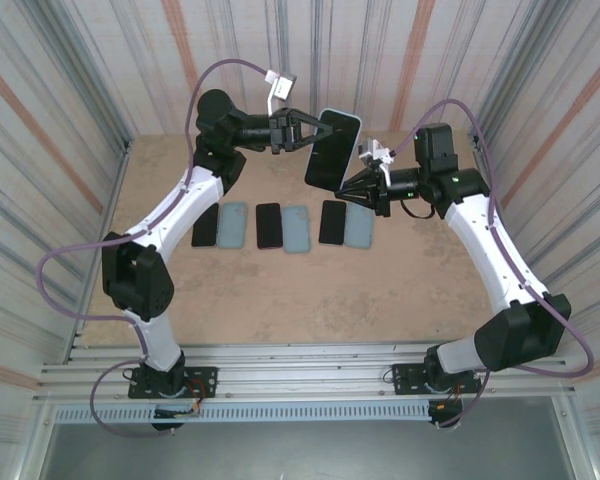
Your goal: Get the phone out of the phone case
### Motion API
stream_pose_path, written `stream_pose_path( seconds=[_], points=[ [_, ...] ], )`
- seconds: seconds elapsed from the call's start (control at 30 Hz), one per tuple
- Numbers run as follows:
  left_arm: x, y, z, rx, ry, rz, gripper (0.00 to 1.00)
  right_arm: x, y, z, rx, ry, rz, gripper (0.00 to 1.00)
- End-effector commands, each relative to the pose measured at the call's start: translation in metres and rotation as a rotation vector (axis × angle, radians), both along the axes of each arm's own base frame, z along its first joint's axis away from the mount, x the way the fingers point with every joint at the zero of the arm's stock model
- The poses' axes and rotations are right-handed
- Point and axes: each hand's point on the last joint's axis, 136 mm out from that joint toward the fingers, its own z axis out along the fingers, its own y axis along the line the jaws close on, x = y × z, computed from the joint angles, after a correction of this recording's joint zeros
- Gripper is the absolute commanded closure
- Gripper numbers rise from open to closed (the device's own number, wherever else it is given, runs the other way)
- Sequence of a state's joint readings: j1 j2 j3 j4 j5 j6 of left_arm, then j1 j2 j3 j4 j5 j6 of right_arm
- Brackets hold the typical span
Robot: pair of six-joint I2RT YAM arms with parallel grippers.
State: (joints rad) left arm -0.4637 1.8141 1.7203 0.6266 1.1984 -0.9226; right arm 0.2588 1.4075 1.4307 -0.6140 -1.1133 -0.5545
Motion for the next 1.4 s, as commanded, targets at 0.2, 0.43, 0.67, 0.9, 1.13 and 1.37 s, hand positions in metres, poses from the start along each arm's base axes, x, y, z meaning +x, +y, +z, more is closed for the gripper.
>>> stream_pose_path(
  seconds=[0.2,0.43,0.67,0.9,1.13,1.37],
  points=[
    [-0.023,-0.002,0.024,-0.020,0.053,-0.043,1.00,0.025,-0.007,0.016,-0.059,-0.186,-0.147,0.89],
    [-0.019,-0.001,0.022,-0.019,0.056,0.004,1.00,0.012,-0.006,0.043,0.118,-0.127,-0.101,0.80],
    [-0.011,-0.003,0.018,-0.040,0.076,0.047,1.00,0.003,-0.003,0.053,0.240,-0.028,-0.064,0.72],
    [0.037,0.002,0.004,-0.118,0.311,0.282,1.00,0.006,-0.003,0.041,0.332,0.207,-0.123,0.61],
    [0.046,-0.003,-0.015,-0.171,0.517,0.372,1.00,0.034,-0.015,0.038,0.599,0.520,-0.300,0.57],
    [0.048,-0.007,-0.029,-0.161,0.609,0.379,1.00,0.039,-0.022,0.045,0.757,0.655,-0.314,0.61]
  ],
)
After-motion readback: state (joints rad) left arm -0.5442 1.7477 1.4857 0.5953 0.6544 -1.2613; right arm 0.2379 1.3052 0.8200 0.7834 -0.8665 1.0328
